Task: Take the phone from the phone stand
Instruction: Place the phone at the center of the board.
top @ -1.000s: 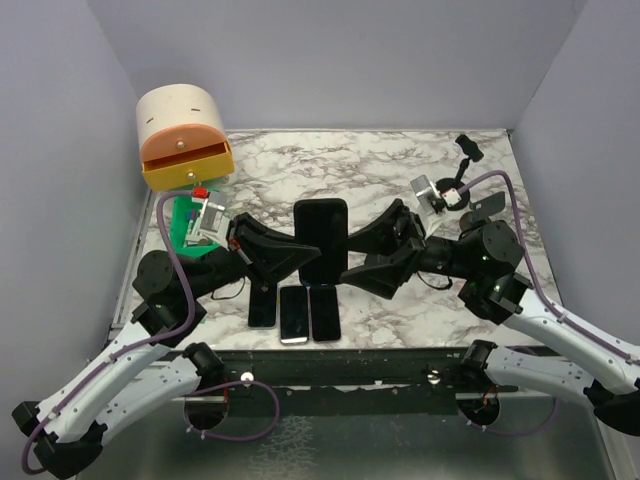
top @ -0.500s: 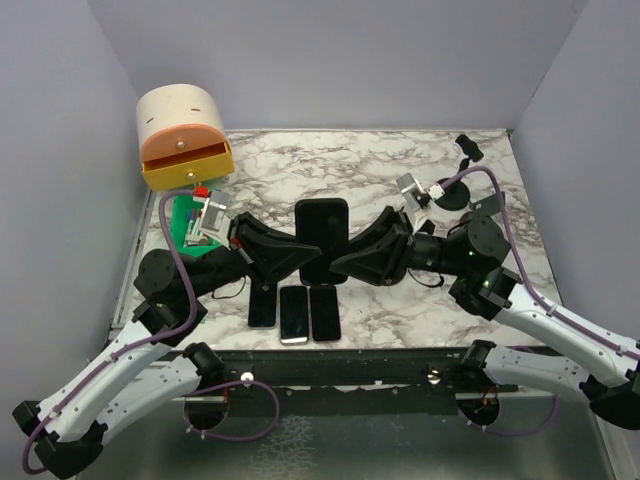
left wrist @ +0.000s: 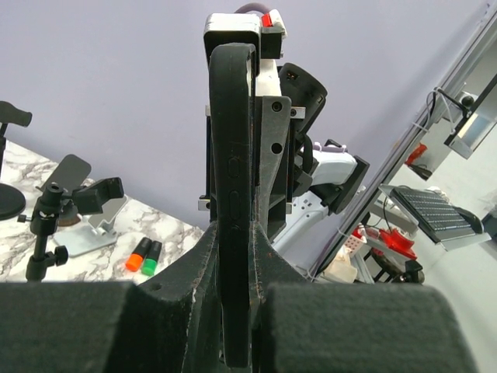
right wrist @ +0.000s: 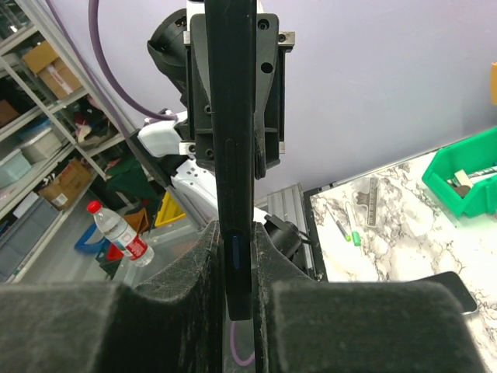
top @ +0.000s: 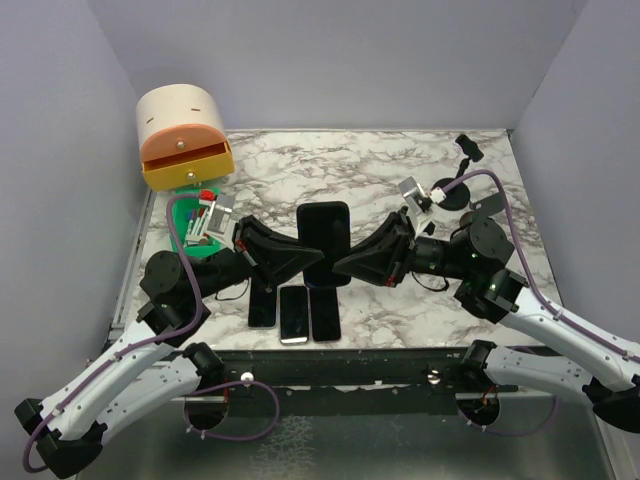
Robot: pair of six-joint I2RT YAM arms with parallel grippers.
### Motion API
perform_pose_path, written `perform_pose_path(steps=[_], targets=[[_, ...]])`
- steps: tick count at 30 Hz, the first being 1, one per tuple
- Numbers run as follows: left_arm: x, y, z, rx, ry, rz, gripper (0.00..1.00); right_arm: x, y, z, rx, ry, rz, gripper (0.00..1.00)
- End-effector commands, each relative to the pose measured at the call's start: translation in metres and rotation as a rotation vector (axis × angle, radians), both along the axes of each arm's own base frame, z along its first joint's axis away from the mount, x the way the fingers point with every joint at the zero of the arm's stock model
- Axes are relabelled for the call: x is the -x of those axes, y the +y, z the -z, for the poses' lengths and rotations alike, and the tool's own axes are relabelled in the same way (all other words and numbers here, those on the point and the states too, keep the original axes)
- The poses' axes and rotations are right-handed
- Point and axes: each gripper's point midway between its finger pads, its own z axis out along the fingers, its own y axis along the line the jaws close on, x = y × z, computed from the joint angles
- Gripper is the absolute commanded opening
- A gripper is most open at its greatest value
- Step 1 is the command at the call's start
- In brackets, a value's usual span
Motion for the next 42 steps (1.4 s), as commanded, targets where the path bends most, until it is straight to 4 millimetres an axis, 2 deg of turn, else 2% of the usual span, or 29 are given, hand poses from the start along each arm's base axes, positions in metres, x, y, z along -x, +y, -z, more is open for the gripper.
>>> perform_pose_path(steps=[1, 2, 3, 6, 9, 12, 15, 19, 24, 28, 35, 39, 42], targets=[[0.005, 0.006, -0.014, 0.051, -0.035, -0.003, 0.00, 0.004, -0.007, -0.015, -0.036, -0.037, 0.009, 0.00], [0.005, 0.006, -0.014, 0.051, -0.035, -0.003, 0.01, 0.005, -0.007, -0.015, -0.038, -0.041, 0.007, 0.00], [0.005, 0.005, -0.014, 0.049, -0.035, -0.002, 0.07, 0.004, -0.007, -0.015, -0.036, -0.041, 0.010, 0.00], [0.002, 0.006, -0.012, 0.049, -0.039, -0.019, 0.56, -0.003, -0.008, -0.009, 0.006, -0.043, 0.054, 0.00], [-0.005, 0.011, -0.009, 0.053, -0.039, -0.080, 0.97, -0.005, -0.015, -0.004, 0.042, -0.055, 0.094, 0.00], [-0.025, 0.030, -0.001, 0.047, -0.040, -0.251, 0.99, -0.004, -0.027, 0.004, 0.100, -0.065, 0.130, 0.00], [-0.055, 0.067, 0.017, 0.039, 0.004, -0.527, 0.99, 0.005, -0.039, 0.028, 0.210, -0.050, 0.121, 0.00], [-0.079, 0.107, 0.045, -0.037, 0.018, -0.790, 0.99, 0.016, -0.056, 0.073, 0.350, 0.035, 0.111, 0.00], [-0.107, 0.130, 0.079, -0.190, 0.050, -0.999, 0.99, 0.018, -0.075, 0.143, 0.487, 0.197, 0.177, 0.00], [-0.119, 0.131, 0.094, -0.264, 0.070, -1.050, 0.99, 0.021, -0.080, 0.189, 0.525, 0.303, 0.200, 0.00], [-0.129, 0.111, 0.117, -0.332, 0.085, -1.000, 0.99, 0.015, -0.079, 0.234, 0.536, 0.439, 0.254, 0.00], [-0.130, 0.109, 0.129, -0.357, 0.098, -0.996, 0.99, 0.002, -0.084, 0.272, 0.582, 0.568, 0.366, 0.00], [-0.129, 0.109, 0.135, -0.359, 0.106, -0.990, 0.99, -0.005, -0.088, 0.288, 0.561, 0.648, 0.440, 0.00]])
